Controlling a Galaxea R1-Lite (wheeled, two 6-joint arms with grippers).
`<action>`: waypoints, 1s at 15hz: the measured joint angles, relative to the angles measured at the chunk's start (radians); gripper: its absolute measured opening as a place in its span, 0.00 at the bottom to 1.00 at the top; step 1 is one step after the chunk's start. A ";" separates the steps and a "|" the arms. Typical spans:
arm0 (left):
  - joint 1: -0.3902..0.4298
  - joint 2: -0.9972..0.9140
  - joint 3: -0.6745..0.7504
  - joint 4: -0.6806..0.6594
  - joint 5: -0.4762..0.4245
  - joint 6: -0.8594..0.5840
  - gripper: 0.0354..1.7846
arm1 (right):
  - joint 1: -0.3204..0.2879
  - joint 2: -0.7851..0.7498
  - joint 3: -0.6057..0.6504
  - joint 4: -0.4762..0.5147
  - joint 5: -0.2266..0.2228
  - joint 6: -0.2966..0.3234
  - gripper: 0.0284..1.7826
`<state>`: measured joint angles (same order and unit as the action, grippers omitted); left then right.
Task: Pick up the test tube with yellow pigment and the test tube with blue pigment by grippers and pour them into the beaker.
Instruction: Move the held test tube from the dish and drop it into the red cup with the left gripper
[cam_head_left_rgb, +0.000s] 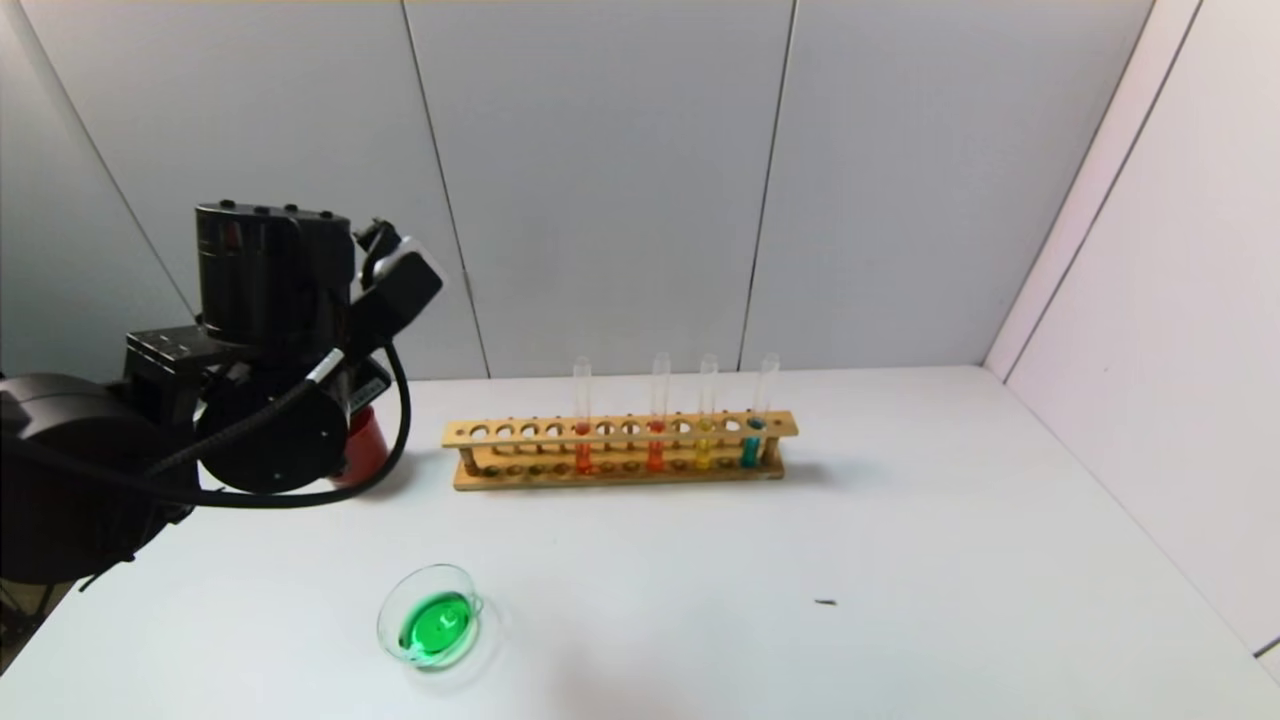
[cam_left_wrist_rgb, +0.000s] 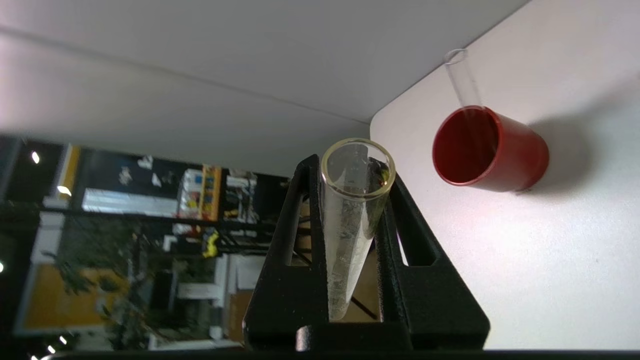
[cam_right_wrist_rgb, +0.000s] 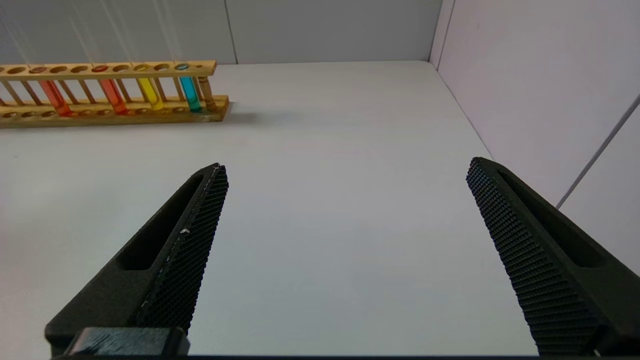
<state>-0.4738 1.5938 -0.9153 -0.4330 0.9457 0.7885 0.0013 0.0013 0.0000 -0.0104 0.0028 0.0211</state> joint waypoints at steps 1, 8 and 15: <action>0.032 -0.001 -0.009 0.001 -0.004 -0.056 0.16 | 0.000 0.000 0.000 0.000 0.000 0.000 0.98; 0.142 0.007 -0.113 0.246 -0.225 -0.546 0.16 | 0.000 0.000 0.000 0.000 0.000 0.000 0.98; 0.283 0.050 -0.236 0.254 -0.480 -0.774 0.16 | 0.000 0.000 0.000 0.000 0.000 0.000 0.98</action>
<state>-0.1909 1.6434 -1.1513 -0.1789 0.4660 0.0143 0.0013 0.0013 0.0000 -0.0100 0.0028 0.0211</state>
